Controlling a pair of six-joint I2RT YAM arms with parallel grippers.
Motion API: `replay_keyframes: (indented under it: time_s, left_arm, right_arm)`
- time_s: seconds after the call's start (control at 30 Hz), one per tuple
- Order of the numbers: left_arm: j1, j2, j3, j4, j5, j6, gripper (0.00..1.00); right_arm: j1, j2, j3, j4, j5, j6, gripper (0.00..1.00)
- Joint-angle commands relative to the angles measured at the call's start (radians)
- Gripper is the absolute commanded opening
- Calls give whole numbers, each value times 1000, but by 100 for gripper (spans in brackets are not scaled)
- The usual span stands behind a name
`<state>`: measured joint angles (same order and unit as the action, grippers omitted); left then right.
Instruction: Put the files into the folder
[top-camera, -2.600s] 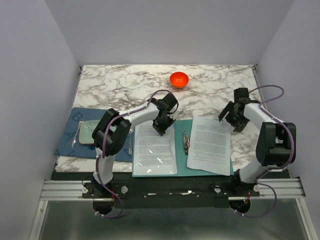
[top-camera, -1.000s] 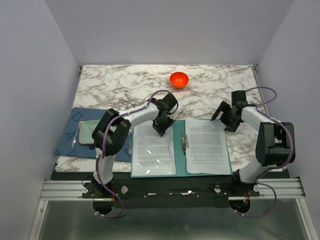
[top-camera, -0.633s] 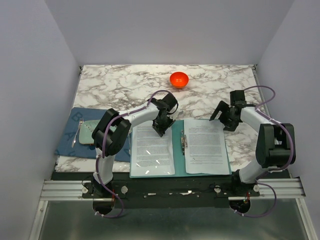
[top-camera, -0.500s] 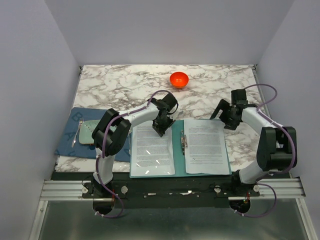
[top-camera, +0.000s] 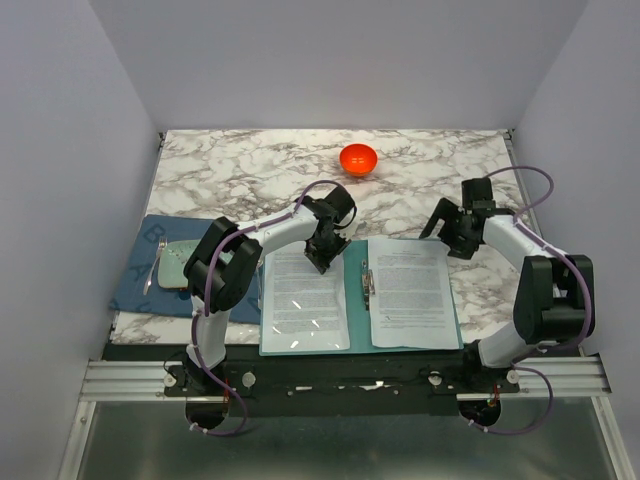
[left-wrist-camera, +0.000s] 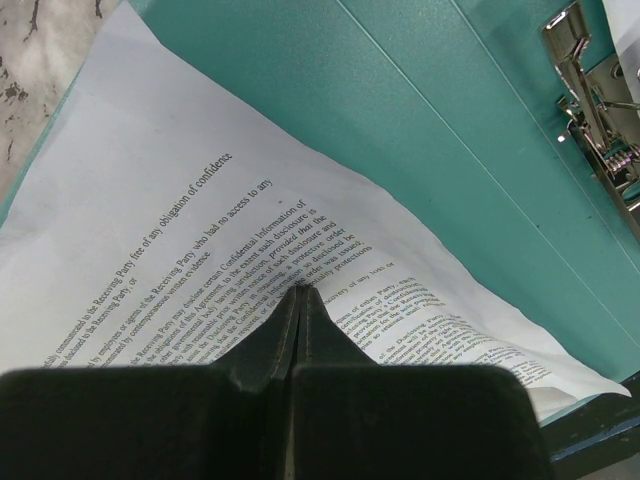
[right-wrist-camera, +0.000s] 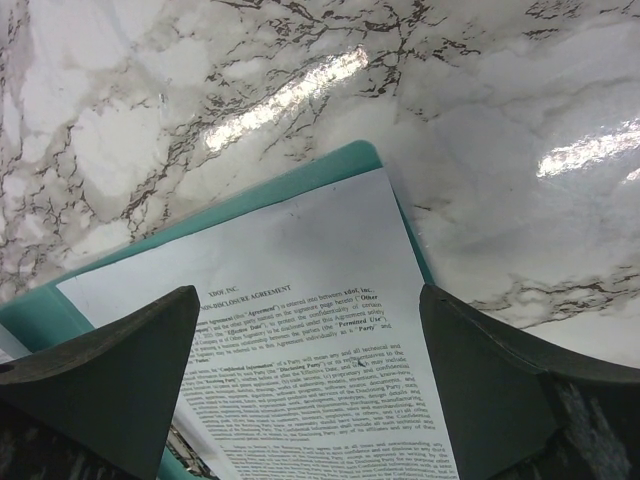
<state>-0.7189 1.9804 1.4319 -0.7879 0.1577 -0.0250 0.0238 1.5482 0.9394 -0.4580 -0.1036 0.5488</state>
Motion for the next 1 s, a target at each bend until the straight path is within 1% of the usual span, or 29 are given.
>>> replay_keyframes:
  time_s: [0.0,0.5,0.83,0.97]
  left_arm:
    - [1,-6,22,-13,17,14,0]
    - [1,-11,22,-14,20,17,0]
    - [1,-12,16,-14,17,17,0]
    - [3,-14,15,-11,19,17,0]
  right_arm:
    - [5,30,19,-1,2,-12,100]
    - [31,66,12,39,-38,8,100]
    - [57,70,13,42,-34,16,100]
    - [71,96,16,47,-38,16,100]
